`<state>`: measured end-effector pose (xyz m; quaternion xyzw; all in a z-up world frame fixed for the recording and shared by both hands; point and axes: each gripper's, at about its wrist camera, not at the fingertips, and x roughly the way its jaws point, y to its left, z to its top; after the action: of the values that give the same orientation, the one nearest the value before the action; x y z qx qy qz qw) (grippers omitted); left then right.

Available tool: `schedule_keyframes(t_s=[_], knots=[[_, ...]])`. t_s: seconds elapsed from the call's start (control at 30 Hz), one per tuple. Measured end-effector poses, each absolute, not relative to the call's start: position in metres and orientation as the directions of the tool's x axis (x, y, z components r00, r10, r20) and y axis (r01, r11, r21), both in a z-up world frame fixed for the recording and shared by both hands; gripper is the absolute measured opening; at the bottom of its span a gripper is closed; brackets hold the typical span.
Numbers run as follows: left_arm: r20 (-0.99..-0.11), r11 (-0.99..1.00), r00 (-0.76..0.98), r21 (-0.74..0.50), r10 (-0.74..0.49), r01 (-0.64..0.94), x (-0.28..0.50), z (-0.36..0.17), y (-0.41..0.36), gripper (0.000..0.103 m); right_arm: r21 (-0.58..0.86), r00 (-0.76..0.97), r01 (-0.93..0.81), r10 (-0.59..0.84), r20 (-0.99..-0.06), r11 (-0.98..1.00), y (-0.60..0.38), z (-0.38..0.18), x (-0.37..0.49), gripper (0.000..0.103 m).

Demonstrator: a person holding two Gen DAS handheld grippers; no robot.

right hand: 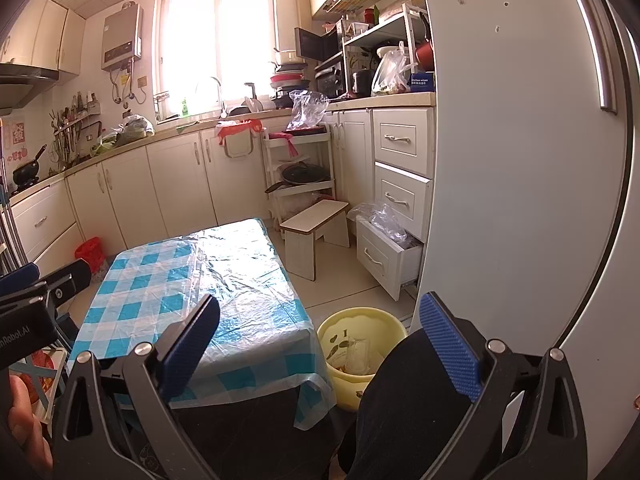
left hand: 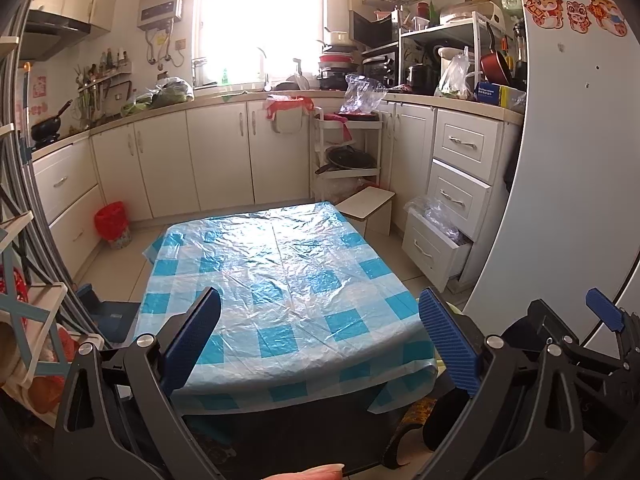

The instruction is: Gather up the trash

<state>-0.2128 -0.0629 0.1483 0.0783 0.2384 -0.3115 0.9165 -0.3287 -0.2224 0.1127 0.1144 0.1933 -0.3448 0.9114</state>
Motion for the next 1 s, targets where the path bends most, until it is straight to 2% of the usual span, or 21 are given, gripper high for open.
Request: schedule_keyframes(t_s=[0.67, 0.87, 1.0], knots=[[-0.484, 0.794, 0.693, -0.008, -0.534, 0.607, -0.213, 0.152, -0.057, 0.095, 0.076, 0.689, 0.671, -0.582, -0.432, 0.738, -0.222, 0.113, -0.329, 0.096], [-0.479, 0.769, 0.649, -0.090, -0.591, 0.633, -0.208, 0.148, -0.049, 0.095, 0.076, 0.689, 0.671, -0.582, -0.432, 0.737, -0.222, 0.113, -0.329, 0.096], [-0.455, 0.788, 0.691, -0.039, -0.562, 0.615, -0.211, 0.149, -0.047, 0.095, 0.077, 0.691, 0.668, -0.580, -0.431, 0.740, -0.220, 0.113, -0.329, 0.096]])
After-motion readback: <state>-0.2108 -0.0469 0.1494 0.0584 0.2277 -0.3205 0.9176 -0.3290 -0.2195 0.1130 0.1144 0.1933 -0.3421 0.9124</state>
